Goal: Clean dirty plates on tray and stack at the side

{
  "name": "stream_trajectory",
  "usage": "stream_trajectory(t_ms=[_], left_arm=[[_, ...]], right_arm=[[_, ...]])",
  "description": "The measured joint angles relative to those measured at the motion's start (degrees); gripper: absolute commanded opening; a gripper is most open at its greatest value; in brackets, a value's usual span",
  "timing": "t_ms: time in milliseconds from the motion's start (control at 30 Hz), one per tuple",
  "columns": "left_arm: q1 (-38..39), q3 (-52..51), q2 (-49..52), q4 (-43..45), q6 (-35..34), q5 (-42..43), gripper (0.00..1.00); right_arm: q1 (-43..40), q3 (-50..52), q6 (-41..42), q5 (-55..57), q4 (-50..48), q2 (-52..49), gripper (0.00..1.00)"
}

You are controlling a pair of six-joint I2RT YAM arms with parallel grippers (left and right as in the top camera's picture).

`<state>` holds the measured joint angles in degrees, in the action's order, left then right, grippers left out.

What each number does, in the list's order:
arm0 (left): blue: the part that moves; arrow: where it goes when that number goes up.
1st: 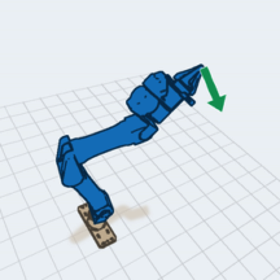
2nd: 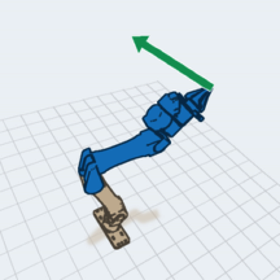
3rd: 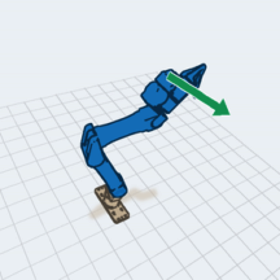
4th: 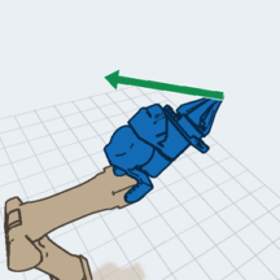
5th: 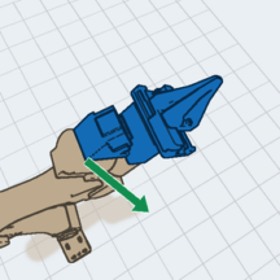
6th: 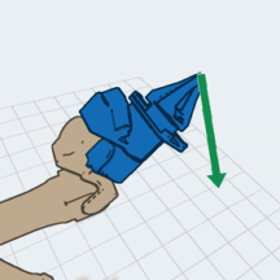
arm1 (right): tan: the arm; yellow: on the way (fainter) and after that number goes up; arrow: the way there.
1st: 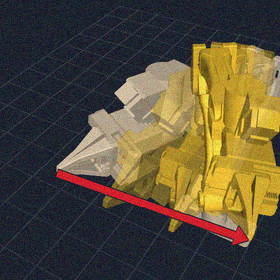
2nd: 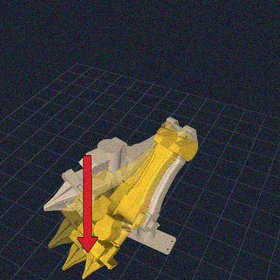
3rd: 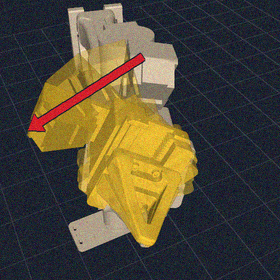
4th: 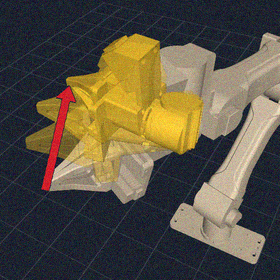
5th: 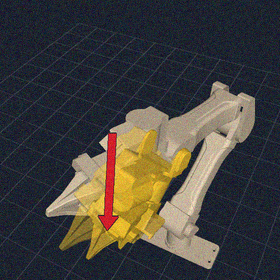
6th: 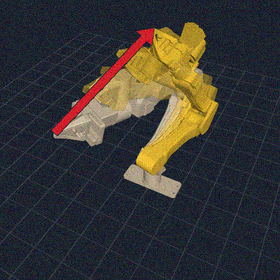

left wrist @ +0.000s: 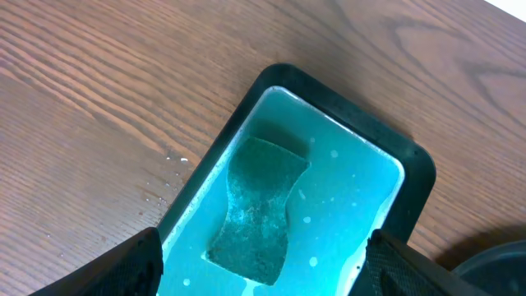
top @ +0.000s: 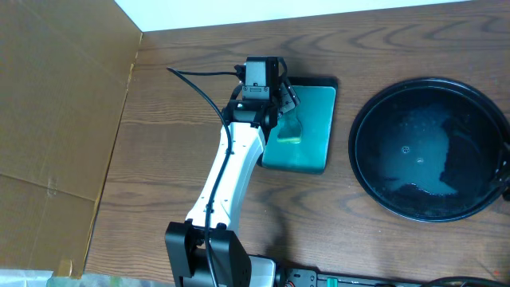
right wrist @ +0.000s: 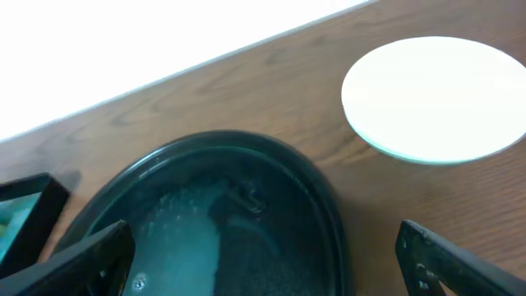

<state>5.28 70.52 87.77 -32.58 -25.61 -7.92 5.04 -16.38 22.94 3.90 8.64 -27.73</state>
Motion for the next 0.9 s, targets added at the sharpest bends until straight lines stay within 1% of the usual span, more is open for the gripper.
stream_trajectory(t_ms=[100, 200, 467, 700, 900], left_arm=[[0.00, 0.00, 0.00, 0.00, -0.02, 0.00, 0.80], [0.00, 0.00, -0.02, 0.00, -0.02, 0.02, 0.80], [0.00, 0.00, 0.00, 0.00, -0.02, 0.02, 0.80], [0.00, 0.00, 0.00, 0.00, 0.00, 0.02, 0.80], [0.00, 0.00, 0.00, 0.00, -0.02, 0.02, 0.80]], right_arm=[[0.00, 5.05, 0.00, 0.00, -2.47, 5.09, 0.99], [0.00, 8.24, -0.76, -0.04, -2.73, 10.05, 0.99], [-0.59, 12.20, -4.00, 0.00, -3.34, 20.85, 0.99], [-0.74, 14.95, -4.61, 0.00, -3.85, 25.51, 0.99], [-0.74, 15.80, -5.38, 0.85, -4.96, 26.77, 0.99]])
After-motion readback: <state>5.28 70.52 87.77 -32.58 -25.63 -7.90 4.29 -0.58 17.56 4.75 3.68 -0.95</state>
